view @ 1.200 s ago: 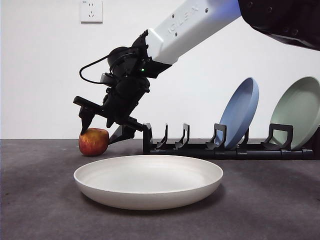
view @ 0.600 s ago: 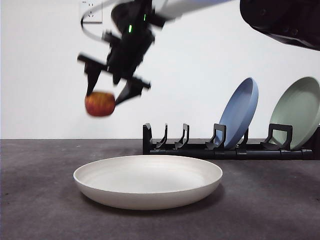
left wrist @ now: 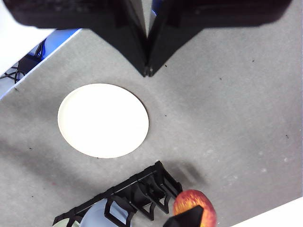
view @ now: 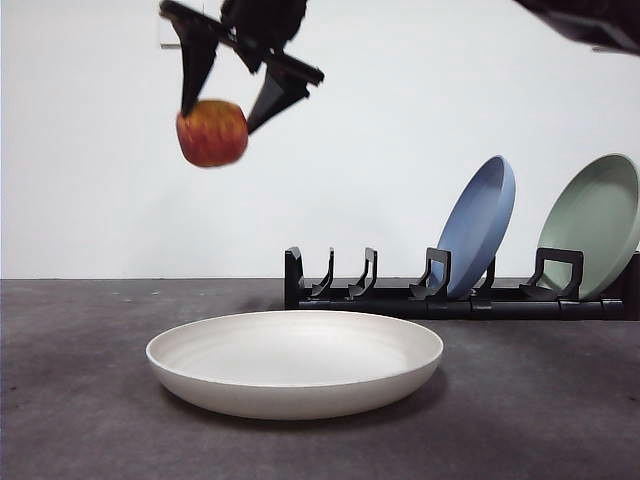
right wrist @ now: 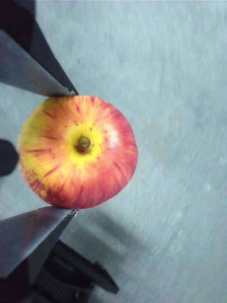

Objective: Take the yellow plate from the plate rack,put the plate on the table,take the apple from the table,put the apple in the plate

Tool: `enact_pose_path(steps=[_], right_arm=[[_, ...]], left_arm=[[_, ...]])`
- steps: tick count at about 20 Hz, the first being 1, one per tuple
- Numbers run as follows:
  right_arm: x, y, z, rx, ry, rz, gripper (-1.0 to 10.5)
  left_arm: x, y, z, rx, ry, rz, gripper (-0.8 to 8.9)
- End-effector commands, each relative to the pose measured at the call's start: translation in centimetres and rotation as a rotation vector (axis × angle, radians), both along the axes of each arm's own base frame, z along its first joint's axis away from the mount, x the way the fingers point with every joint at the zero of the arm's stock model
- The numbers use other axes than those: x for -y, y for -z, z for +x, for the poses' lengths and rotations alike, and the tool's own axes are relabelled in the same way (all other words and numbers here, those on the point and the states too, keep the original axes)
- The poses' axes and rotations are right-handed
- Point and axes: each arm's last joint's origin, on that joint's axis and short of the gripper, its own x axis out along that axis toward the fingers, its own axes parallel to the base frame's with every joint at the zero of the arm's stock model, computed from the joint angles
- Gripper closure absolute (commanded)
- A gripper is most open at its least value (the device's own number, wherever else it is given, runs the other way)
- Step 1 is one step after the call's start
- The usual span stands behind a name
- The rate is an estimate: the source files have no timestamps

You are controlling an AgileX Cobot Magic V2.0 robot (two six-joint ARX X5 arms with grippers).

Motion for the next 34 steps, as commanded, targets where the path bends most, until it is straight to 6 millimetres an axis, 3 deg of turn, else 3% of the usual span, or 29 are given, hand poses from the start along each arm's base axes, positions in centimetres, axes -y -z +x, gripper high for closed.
enact_pose_path(steps=[1, 3, 7, 13, 16, 18, 20, 23, 25, 27, 31, 34], right_arm=[[0.8, -2.5, -1.4, 0.051, -0.001, 0.049, 9.6], [1.4, -4.0, -2.1, 0.074, 0.001, 0.071, 9.6], [4.2, -9.7, -5.3, 0.174, -0.002, 0.16, 9.6], [11.2, -18.8, -12.6, 0.38, 0.027, 0.297, 9.6], [13.9, -20.9, -15.5, 0.387, 0.024, 0.296, 9.6], [15.3, -20.9, -17.0, 0.348, 0.031, 0.227, 9.6], [16.4, -19.7, -18.1, 0.303, 0.055, 0.125, 9.6], [16.9, -15.4, -18.6, 0.153, 0.046, -0.022, 9.6], [16.3, -11.7, -17.9, 0.087, 0.047, -0.087, 9.6], [14.7, -7.8, -16.7, 0.042, -0.024, 0.009, 9.6], [12.4, 2.1, -14.4, -0.041, -0.016, 0.042, 9.6], [11.8, 8.5, -14.0, -0.117, -0.002, 0.08, 9.6]], left_arm=[[-0.1, -0.1, -0.1, 0.011, 0.015, 0.005, 8.22], [-0.4, -0.1, -0.3, 0.018, 0.015, -0.004, 8.22], [-1.0, -0.1, -0.9, 0.038, 0.017, -0.023, 8.22], [-1.2, -0.1, -1.0, 0.042, 0.023, -0.026, 8.22], [-1.2, -0.1, -1.0, 0.04, 0.029, -0.028, 8.22], [-1.1, -0.2, -1.0, 0.041, 0.035, -0.029, 8.22], [-1.0, -0.3, -1.0, 0.04, 0.065, -0.05, 8.22], [-0.8, -0.5, -0.9, 0.047, 0.098, -0.079, 8.22], [-0.7, -0.6, -0.9, 0.052, 0.102, -0.088, 8.22], [-0.7, -0.6, -0.9, 0.05, 0.102, -0.087, 8.22], [-0.7, -0.5, -0.9, 0.045, 0.101, -0.081, 8.22], [-0.7, -0.5, -0.9, 0.045, 0.101, -0.082, 8.22]])
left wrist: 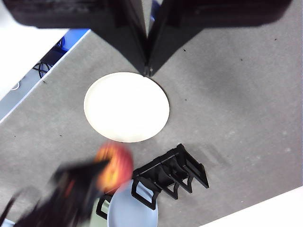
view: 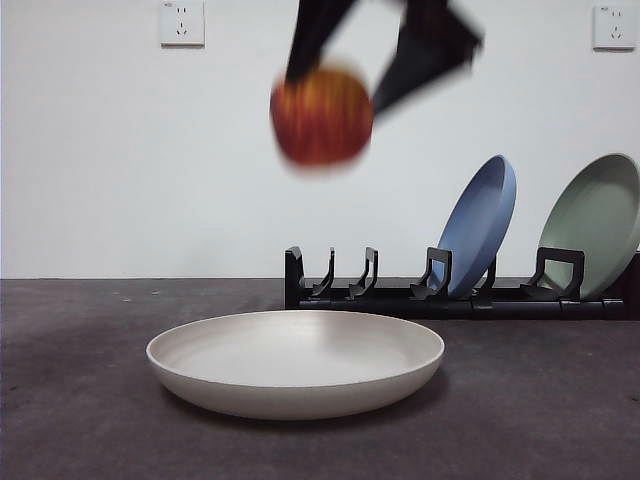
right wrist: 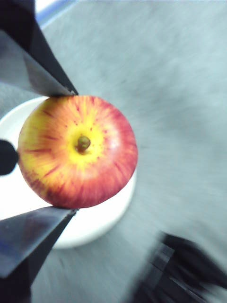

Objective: Take the yellow plate from the plate rack,put the plate on the table,take the apple from the table,put the apple in the plate

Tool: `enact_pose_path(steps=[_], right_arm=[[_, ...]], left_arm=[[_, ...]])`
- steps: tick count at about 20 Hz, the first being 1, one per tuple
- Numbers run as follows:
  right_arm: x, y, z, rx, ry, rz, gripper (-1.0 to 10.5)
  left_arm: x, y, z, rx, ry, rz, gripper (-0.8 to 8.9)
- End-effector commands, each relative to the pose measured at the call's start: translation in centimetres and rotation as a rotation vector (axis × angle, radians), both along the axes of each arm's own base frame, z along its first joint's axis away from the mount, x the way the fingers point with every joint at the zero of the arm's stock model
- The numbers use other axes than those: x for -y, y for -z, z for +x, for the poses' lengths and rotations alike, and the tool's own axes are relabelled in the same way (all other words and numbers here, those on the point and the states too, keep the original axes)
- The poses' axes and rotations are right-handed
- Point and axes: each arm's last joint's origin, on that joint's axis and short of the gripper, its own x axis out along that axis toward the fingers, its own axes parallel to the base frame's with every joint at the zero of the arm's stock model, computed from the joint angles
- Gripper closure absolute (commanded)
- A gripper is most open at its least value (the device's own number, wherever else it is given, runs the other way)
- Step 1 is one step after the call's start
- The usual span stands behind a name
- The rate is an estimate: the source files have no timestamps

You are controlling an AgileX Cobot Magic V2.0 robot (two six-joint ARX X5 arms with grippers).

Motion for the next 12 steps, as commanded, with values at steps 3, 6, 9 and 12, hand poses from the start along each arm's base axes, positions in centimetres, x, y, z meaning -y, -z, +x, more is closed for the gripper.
enact_pose_path(steps=[3, 6, 9, 12], right_arm=[[-0.2, 6.6, 0.1, -0.059, 0.045, 0.023, 9.6], [-0.6, 8.9, 0.5, -0.073, 0.05, 0.016, 9.6], [-1.0, 10.6, 1.0, -0.109, 0.055, -0.016, 9.6], [-1.2, 12.0, 1.2, -0.147, 0.065, -0.043, 9.6]], left_arm=[[0.0, -0.1, 0.0, 0.012, 0.009, 0.0, 8.22], [0.0, -0.1, 0.0, 0.011, 0.009, 0.001, 8.22], [0.0, -0.1, 0.0, 0.009, 0.009, 0.004, 8.22], [0.0, -0.1, 0.0, 0.009, 0.01, 0.004, 8.22]])
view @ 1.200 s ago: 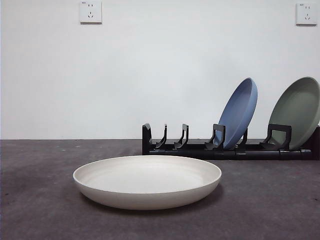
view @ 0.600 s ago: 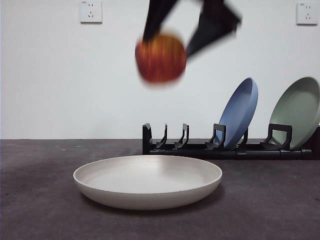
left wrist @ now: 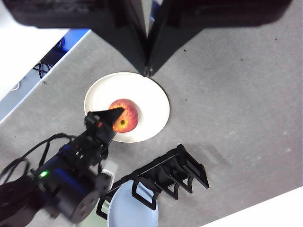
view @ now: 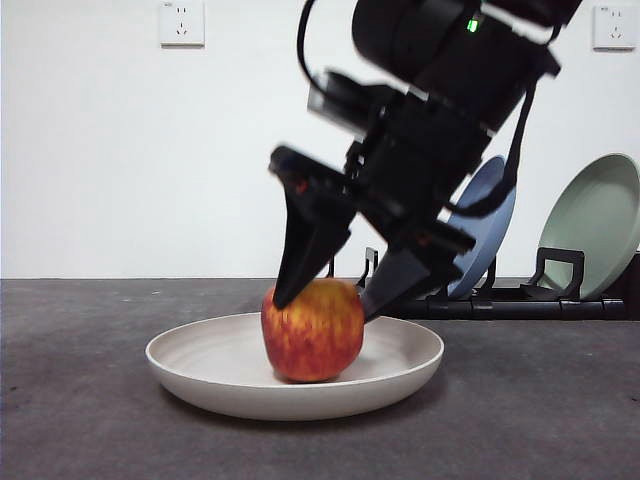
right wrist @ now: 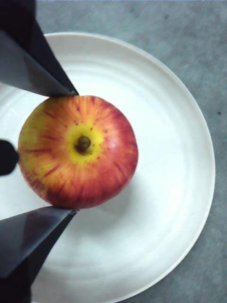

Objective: Take the yellow plate from the plate rack,put the plate on the table,take the apple from the table,put the apple in the plate

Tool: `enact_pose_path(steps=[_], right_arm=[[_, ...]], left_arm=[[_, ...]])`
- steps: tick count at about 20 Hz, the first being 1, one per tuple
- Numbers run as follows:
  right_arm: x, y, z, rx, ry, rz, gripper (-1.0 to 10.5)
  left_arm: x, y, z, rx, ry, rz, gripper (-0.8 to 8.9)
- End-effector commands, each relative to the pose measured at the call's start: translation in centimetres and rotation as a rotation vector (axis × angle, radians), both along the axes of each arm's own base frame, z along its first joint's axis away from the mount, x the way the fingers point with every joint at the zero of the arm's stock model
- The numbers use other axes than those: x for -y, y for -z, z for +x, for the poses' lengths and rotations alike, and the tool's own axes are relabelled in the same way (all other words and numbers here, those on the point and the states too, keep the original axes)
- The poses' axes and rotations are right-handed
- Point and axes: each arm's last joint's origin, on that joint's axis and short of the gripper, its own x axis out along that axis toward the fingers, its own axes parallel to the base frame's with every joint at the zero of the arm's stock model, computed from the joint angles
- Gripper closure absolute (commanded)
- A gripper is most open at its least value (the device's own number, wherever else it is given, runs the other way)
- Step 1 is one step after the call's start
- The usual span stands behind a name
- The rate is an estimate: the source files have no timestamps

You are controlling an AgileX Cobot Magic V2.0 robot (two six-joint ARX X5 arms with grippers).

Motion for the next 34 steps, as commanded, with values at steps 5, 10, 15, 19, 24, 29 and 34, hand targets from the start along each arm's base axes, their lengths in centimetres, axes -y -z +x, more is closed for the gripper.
enact_pose_path(steps=[5, 10, 15, 19, 24, 29, 34], right_arm=[[0.0, 1.1, -0.1, -0.045, 0.019, -0.018, 6.5], [-0.1, 0.1, 0.0, -0.045, 0.039, -0.002, 3.4], [0.9, -5.7, -0.9, 0.038, 0.011, -0.028, 3.4], [3.8, -12.3, -4.3, 0.016, -0.009, -0.014, 4.0], [8.1, -17.2, -10.9, -0.123, -0.132, 0.004, 8.5], [10.5, -18.2, -14.0, -0.103, -0.147, -0.04, 9.6], [11.1, -18.2, -13.7, -0.029, 0.064, -0.133, 9.5]], left_arm=[[0.0, -0.1, 0.0, 0.025, 0.025, 0.025, 8.22], [0.0, -0.1, -0.1, 0.018, 0.043, 0.019, 8.22], [0.0, -0.1, -0.1, 0.006, 0.031, 0.005, 8.22], [0.0, 0.0, -0.1, 0.003, 0.029, 0.003, 8.22], [0.0, 0.0, -0.1, -0.004, 0.032, -0.004, 8.22], [0.1, 0.0, -0.1, -0.014, 0.053, -0.014, 8.22], [0.1, 0.0, -0.1, -0.016, 0.052, -0.011, 8.19]])
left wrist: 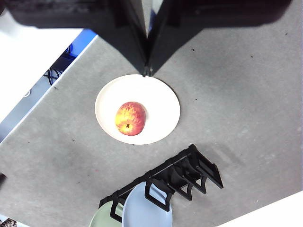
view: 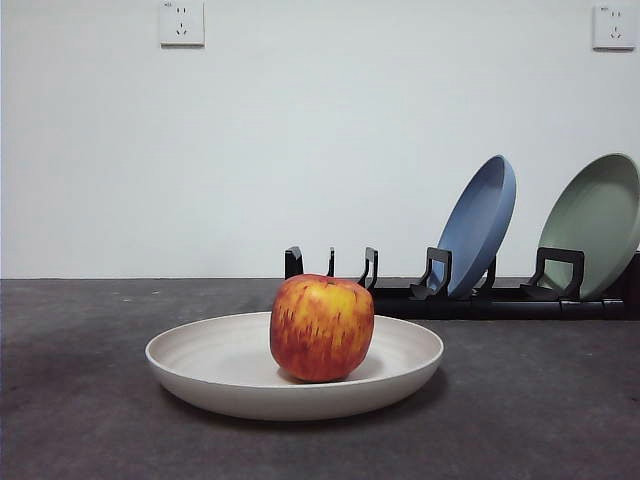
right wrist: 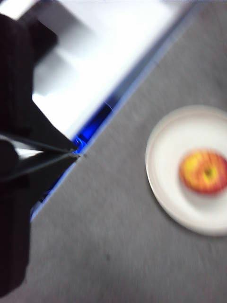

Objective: Take the yellow plate from the plate rack,put the plate on the table,take the apple from the table,put the apple in the plate

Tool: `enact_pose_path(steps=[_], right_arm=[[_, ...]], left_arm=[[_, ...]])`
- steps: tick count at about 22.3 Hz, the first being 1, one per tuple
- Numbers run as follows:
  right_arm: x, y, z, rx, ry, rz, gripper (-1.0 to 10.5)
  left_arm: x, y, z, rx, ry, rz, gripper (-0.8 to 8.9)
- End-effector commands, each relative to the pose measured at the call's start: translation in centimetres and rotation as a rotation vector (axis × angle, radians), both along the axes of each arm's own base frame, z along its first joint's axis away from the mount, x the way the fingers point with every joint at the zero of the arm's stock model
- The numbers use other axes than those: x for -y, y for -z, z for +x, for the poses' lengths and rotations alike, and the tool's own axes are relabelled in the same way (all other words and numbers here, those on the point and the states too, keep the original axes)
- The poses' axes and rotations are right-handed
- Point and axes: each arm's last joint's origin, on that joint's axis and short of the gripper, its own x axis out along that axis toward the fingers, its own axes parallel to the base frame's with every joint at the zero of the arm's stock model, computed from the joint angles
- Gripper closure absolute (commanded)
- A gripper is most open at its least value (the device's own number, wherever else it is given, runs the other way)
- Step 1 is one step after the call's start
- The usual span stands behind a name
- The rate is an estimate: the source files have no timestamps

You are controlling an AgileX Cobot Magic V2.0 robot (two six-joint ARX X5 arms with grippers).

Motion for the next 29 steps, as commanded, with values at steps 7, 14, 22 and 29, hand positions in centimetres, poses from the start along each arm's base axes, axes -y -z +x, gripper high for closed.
enact_pose_path(steps=[7, 14, 22, 29], right_arm=[[0.5, -0.1, 0.7, 0.19, 0.194, -0.154, 9.5], [0.7, -0.1, 0.9, 0.258, 0.249, -0.211, 9.5], [0.8, -0.1, 0.9, 0.259, 0.25, -0.216, 9.5], [0.8, -0.1, 0.9, 0.259, 0.25, -0.216, 9.5]], left_arm=[[0.1, 0.0, 0.0, -0.008, -0.001, -0.007, 8.17], [0.7, -0.8, 0.7, 0.164, 0.056, 0.073, 8.16], [-0.5, 0.5, 2.8, 0.689, -0.255, -0.054, 8.16], [-1.6, 11.2, 4.8, 0.625, -0.457, -0.128, 8.17]])
